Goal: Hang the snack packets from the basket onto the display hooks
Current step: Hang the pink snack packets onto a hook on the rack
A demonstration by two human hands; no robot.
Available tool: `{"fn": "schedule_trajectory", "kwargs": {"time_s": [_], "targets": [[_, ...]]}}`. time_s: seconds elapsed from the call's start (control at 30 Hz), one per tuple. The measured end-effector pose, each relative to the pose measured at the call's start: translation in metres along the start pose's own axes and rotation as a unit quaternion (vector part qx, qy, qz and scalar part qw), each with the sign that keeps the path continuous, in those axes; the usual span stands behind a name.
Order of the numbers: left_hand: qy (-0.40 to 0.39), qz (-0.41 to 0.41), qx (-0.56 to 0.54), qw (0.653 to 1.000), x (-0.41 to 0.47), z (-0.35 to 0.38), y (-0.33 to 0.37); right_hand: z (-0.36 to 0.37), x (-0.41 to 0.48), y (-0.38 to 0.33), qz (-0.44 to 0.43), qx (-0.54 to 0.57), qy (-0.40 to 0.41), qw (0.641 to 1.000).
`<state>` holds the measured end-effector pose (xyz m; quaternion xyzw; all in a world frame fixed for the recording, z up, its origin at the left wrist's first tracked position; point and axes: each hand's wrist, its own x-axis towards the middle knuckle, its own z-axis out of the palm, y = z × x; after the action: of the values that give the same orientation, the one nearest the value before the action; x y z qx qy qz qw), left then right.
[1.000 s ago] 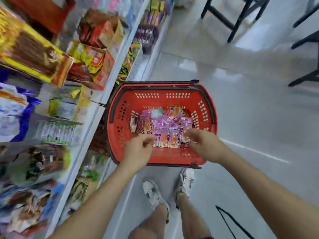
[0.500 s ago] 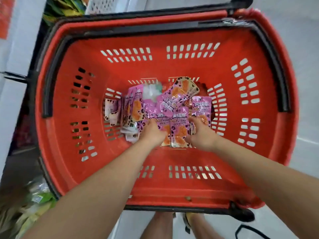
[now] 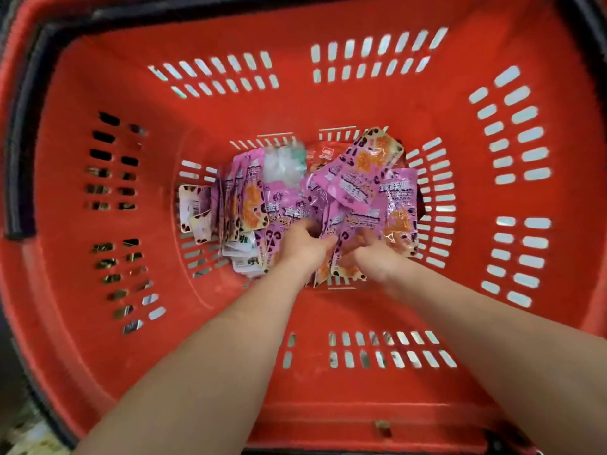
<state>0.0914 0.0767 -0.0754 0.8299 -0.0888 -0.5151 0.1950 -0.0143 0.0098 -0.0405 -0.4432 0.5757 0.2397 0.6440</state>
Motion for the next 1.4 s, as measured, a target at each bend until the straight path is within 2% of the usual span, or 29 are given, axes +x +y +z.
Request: {"fn": "schedule_trajectory", "kwargs": {"time_s": [0.13,0.2,0.3,0.37,0.43,0.47,0.5,0.57,0.63,0.7,0.73,0.83,0.9,0.97,1.03,1.13,1.23,1.33,1.4], "targets": [[0.052,0.041,0.095,0.993,-0.002,-0.001,-0.002,0.000,0.001,0.002,-0.016,0.087,0.008,0.996],[0.055,0.070,0.081,0.993,-0.013,-0.014,0.001,-0.006,0.001,-0.001,-0.045,0.100,0.024,0.994],[-0.055,0.081,-0.029,0.995,-0.038,-0.038,0.009,-0.020,-0.012,-0.014,-0.068,0.038,-0.014,0.997],[-0.147,0.076,-0.080,0.983,-0.055,-0.046,0.019,-0.029,-0.026,-0.022,-0.062,0.075,-0.077,0.992],[-0.194,0.070,-0.065,0.976,-0.063,-0.043,0.031,-0.030,-0.034,-0.022,-0.076,0.109,-0.059,0.989],[-0.182,0.070,-0.049,0.980,-0.062,-0.038,0.037,-0.029,-0.040,-0.021,-0.083,0.123,-0.008,0.989],[-0.136,0.078,-0.022,0.987,-0.057,-0.031,0.041,-0.028,-0.041,-0.020,-0.087,0.141,0.056,0.985],[-0.013,0.120,0.052,0.991,-0.036,-0.014,0.049,-0.029,-0.045,-0.018,-0.076,0.162,0.170,0.969],[0.040,0.195,0.193,0.961,-0.012,0.004,0.057,-0.035,-0.047,-0.014,-0.072,0.159,0.226,0.958],[0.043,0.224,0.341,0.912,0.013,0.021,0.067,-0.039,-0.048,-0.008,-0.082,0.150,0.240,0.956],[0.040,0.202,0.377,0.903,0.023,0.028,0.074,-0.040,-0.048,-0.005,-0.081,0.153,0.239,0.955],[0.058,0.122,0.388,0.912,0.039,0.040,0.087,-0.042,-0.052,0.001,-0.089,0.186,0.234,0.950],[0.097,0.136,0.385,0.908,0.038,0.041,0.084,-0.040,-0.056,0.004,-0.091,0.215,0.221,0.947],[0.111,0.162,0.326,0.925,0.029,0.034,0.075,-0.036,-0.063,0.007,-0.082,0.234,0.199,0.948],[0.091,0.141,0.233,0.958,0.012,0.016,0.071,-0.033,-0.075,0.007,-0.079,0.262,0.176,0.946],[0.087,0.072,0.000,0.994,-0.021,-0.024,0.074,-0.034,-0.107,0.001,-0.078,0.335,0.139,0.929],[0.052,0.005,-0.219,0.974,-0.076,-0.068,0.091,-0.041,-0.146,-0.011,-0.117,0.361,0.129,0.916],[-0.023,0.023,-0.329,0.944,-0.142,-0.106,0.116,-0.050,-0.191,-0.026,-0.165,0.243,0.216,0.931],[-0.062,0.035,-0.400,0.914,-0.186,-0.128,0.135,-0.058,-0.227,-0.043,-0.219,0.169,0.262,0.924]]}}
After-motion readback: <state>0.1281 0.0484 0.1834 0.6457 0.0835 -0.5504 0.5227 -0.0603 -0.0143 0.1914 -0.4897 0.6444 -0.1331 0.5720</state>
